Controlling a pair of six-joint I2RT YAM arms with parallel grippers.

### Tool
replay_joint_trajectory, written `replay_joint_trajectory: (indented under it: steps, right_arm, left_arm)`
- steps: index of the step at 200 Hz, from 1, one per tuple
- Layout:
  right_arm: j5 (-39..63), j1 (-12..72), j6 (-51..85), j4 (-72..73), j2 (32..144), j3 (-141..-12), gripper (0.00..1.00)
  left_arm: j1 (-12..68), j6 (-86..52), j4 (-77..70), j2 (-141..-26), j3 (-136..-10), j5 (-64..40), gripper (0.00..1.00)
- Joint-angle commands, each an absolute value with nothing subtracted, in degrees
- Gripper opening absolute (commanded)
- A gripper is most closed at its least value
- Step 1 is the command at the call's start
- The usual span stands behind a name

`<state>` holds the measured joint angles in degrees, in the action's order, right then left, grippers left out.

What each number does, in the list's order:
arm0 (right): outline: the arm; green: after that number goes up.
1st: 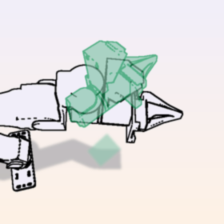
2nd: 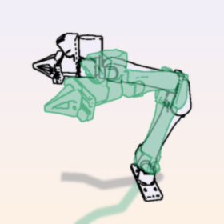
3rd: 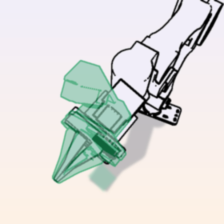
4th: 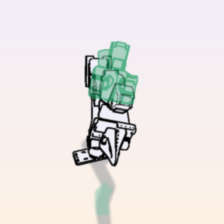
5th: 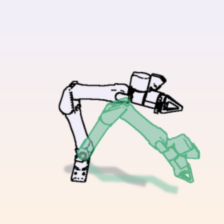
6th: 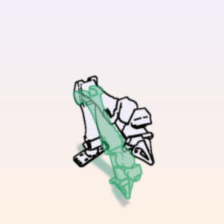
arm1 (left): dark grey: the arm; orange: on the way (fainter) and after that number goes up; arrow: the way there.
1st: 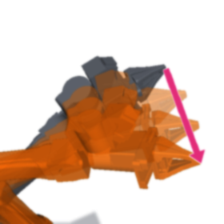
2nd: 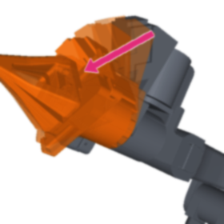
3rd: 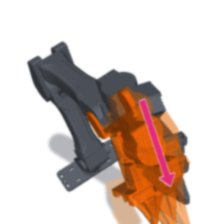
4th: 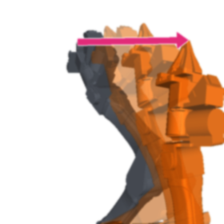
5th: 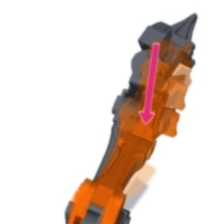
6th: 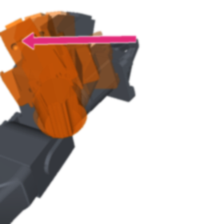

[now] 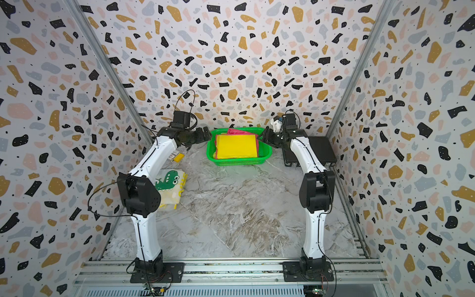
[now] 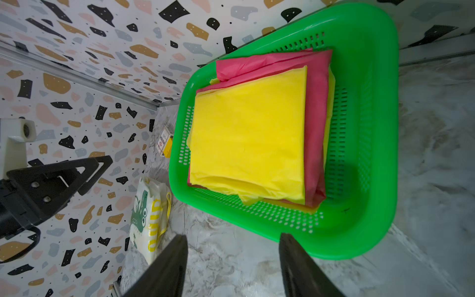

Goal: Put the folded raincoat in the basket
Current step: Place the raincoat in the basket, then move the raincoat to the center of the board.

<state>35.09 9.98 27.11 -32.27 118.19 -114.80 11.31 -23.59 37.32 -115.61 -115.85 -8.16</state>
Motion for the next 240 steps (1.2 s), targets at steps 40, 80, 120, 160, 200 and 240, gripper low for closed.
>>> replay_joint_trajectory:
  steps: [40,80,120,160,200,240]
  right_arm:
    - [33.66,11.25,22.08,-27.57,98.13,-88.51,0.63]
    - [34.79,12.42,21.04,-23.55,87.42,-73.30,0.63]
    - [34.69,13.70,20.08,-23.99,80.61,-64.16,0.63]
    - [35.64,14.83,19.30,-24.70,76.92,-57.44,0.62]
    - [34.65,16.08,19.08,-25.20,75.25,-54.85,0.61]
    - [34.31,16.35,18.00,-27.01,74.89,-54.14,0.60]
  left_arm:
    - [6.91,-21.33,33.75,-100.81,-92.38,-2.44,1.00]
    - [3.56,-24.33,30.47,-93.65,-80.39,-4.32,1.00]
    - [-0.28,-27.69,26.74,-88.73,-71.85,-3.95,1.00]
    - [-4.81,-26.83,25.12,-91.42,-69.93,-4.81,1.00]
    - [-9.61,-27.21,22.92,-96.78,-68.77,-9.67,1.00]
    - [-9.93,-31.07,15.34,-100.05,-63.27,-15.21,1.00]
